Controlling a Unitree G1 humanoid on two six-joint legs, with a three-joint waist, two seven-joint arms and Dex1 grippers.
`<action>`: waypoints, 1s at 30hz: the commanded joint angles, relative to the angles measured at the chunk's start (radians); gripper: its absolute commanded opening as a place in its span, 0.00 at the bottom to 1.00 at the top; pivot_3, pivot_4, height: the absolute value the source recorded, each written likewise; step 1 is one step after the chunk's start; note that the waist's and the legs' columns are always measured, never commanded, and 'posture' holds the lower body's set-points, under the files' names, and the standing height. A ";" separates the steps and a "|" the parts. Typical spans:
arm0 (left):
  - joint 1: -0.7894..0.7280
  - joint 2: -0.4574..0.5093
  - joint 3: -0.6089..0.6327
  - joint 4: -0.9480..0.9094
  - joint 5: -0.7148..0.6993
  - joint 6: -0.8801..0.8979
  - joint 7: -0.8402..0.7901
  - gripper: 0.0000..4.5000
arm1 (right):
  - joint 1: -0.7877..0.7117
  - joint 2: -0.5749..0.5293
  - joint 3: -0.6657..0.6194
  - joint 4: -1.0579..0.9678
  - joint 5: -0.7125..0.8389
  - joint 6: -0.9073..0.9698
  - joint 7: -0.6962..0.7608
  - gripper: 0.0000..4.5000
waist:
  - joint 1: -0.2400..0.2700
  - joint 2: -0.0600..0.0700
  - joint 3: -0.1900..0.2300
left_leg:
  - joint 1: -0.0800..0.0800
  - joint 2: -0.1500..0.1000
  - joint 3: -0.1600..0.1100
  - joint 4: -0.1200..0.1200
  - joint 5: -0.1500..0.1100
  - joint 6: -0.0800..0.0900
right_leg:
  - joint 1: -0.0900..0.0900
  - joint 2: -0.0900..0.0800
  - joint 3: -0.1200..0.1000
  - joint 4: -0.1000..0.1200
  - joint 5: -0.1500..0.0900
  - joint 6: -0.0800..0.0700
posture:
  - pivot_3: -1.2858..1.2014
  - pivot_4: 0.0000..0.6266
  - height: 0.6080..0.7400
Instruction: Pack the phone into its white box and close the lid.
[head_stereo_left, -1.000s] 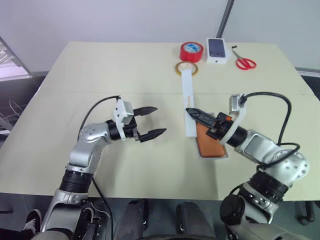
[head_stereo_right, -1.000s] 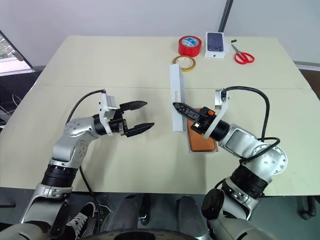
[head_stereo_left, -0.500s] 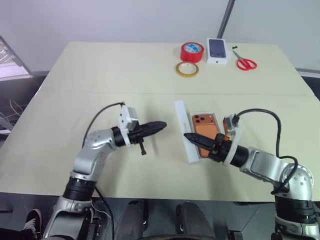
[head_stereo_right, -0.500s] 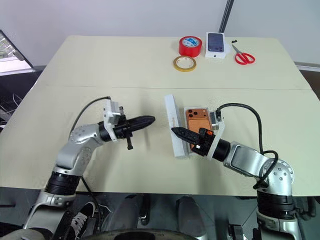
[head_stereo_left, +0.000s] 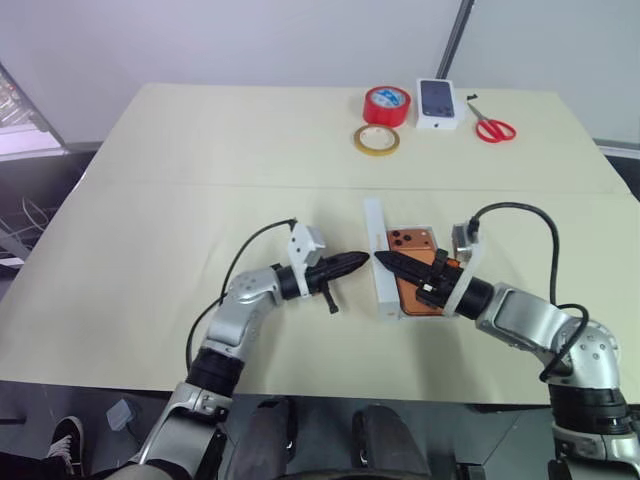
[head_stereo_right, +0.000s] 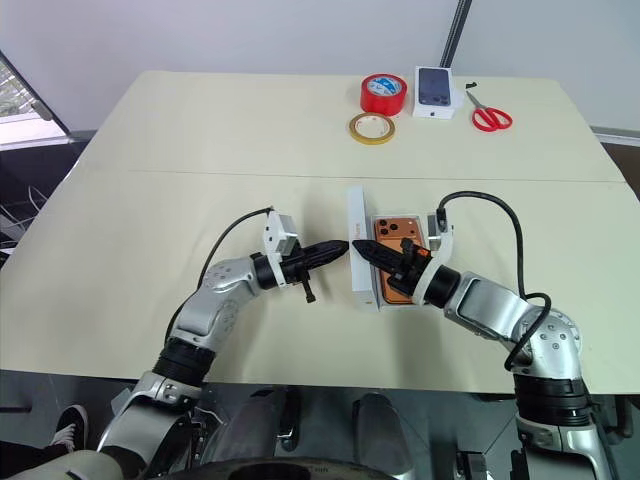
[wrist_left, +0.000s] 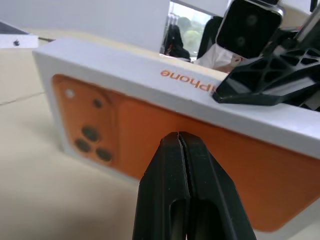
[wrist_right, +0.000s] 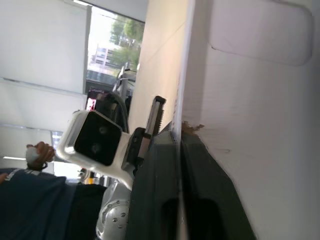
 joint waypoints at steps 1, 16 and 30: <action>-0.033 -0.029 -0.014 0.038 0.018 -0.047 -0.004 0.00 | 0.014 -0.052 -0.045 0.009 0.005 -0.014 0.017 0.43 | -0.002 0.000 0.000 | 0.000 0.000 0.000 0.000 0.000 0.000 | 0.000 0.000 0.000 0.000 0.000 0.000 | 0.52 0.24 1.00; -0.176 -0.183 -0.036 0.268 0.069 -0.118 -0.018 0.00 | -0.039 -0.343 -0.076 0.084 -0.803 -0.203 0.497 0.74 | 0.017 0.000 0.000 | -0.006 0.000 0.000 0.004 -0.001 0.002 | -0.005 0.002 0.000 0.000 0.000 0.000 | 0.52 0.24 1.00; -0.071 0.039 -0.055 0.046 0.106 0.028 -0.037 0.00 | 0.007 -0.248 0.097 0.071 -1.488 -0.620 0.615 0.01 | 0.019 0.001 0.000 | -0.006 -0.001 0.000 0.004 -0.001 0.001 | -0.005 0.001 0.000 0.001 0.000 0.001 | 0.52 0.24 1.00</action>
